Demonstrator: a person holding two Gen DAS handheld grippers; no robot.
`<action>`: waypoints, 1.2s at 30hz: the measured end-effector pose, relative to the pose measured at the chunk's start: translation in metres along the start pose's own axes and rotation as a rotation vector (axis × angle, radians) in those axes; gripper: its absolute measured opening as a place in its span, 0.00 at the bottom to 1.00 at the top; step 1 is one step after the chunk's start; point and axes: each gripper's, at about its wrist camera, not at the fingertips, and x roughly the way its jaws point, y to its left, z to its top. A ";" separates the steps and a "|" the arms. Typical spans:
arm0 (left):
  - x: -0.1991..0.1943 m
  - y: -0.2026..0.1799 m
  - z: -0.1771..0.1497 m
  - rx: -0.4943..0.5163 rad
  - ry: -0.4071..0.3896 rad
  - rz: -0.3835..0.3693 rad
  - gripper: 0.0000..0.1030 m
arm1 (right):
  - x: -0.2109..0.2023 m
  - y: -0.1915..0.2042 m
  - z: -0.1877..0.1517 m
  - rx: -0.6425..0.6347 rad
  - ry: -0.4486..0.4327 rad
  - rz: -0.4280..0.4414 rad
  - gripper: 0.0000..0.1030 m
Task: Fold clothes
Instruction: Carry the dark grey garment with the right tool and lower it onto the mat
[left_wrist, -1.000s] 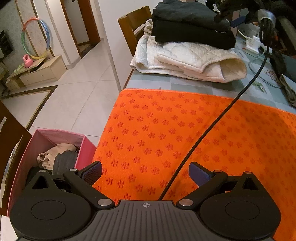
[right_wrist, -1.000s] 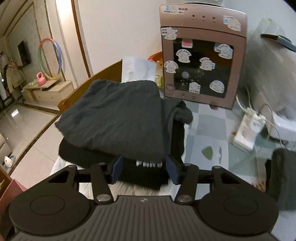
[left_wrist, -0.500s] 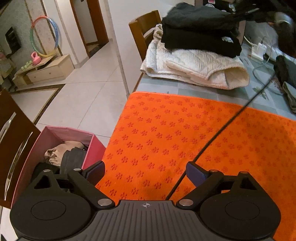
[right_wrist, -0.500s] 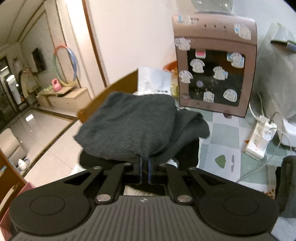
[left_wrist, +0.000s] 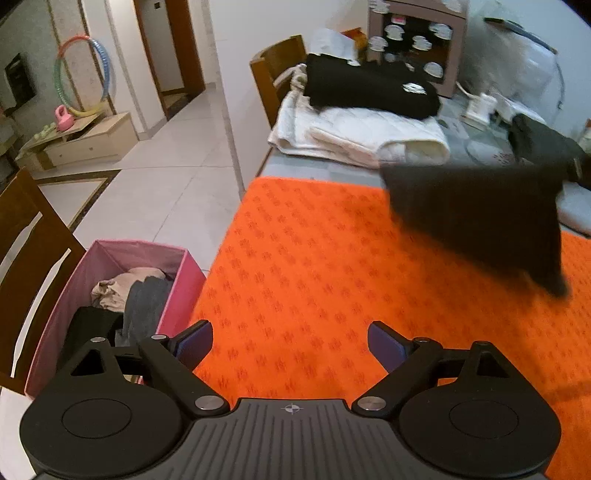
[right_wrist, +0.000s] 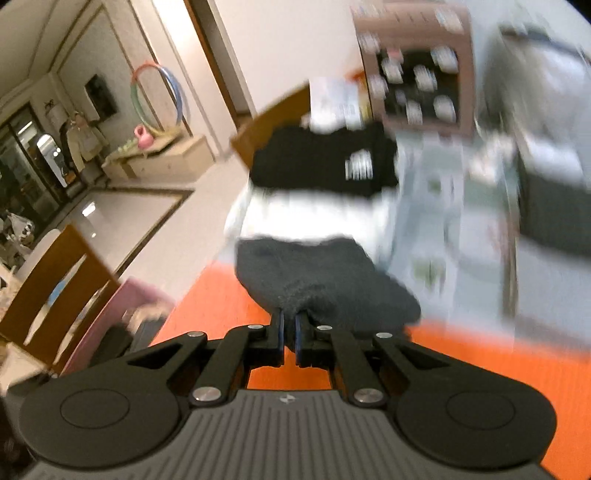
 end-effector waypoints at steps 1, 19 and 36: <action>-0.004 -0.001 -0.005 0.008 0.002 -0.006 0.89 | -0.006 0.001 -0.020 0.013 0.025 0.004 0.06; -0.046 -0.034 -0.061 0.073 0.066 -0.098 0.87 | -0.105 0.003 -0.190 -0.106 0.258 0.012 0.06; -0.067 -0.099 -0.092 0.176 0.106 -0.229 0.78 | -0.162 -0.081 -0.233 -0.056 0.188 -0.315 0.33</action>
